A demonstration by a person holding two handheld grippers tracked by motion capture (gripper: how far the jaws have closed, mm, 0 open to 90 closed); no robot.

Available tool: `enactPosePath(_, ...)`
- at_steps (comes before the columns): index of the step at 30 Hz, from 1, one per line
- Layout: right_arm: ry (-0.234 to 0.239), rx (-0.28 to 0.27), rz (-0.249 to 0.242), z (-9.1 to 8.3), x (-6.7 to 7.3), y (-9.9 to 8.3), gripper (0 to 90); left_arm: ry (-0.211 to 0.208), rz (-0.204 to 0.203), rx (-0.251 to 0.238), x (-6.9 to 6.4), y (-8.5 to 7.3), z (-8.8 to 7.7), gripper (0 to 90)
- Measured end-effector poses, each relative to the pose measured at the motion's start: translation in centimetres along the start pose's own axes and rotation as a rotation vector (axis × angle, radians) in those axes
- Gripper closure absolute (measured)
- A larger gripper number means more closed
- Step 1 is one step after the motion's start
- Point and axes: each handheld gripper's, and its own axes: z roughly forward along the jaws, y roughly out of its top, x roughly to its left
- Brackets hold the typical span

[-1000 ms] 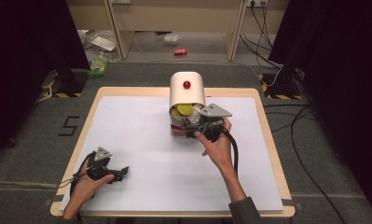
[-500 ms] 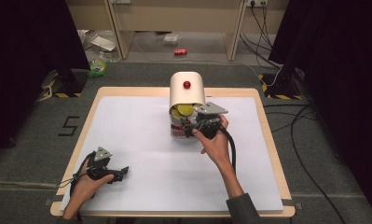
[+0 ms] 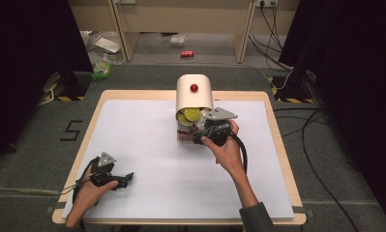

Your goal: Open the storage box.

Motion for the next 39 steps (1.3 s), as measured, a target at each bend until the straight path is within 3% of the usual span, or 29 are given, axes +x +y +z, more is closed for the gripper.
enactPosePath(11,0.036,0.030,-0.031,-1.8,0.9,-0.8,23.8,0.000,0.001,0.000,0.0,0.0,0.0,0.0)
enactPosePath(22,0.033,0.034,-0.079,-2.9,1.7,-1.5,24.6,0.000,0.000,-0.001,0.0,0.0,0.0,0.0)
enactPosePath(39,0.077,0.022,-0.082,-4.3,2.3,-2.8,25.0,0.001,0.001,0.000,0.0,0.0,0.0,0.0)
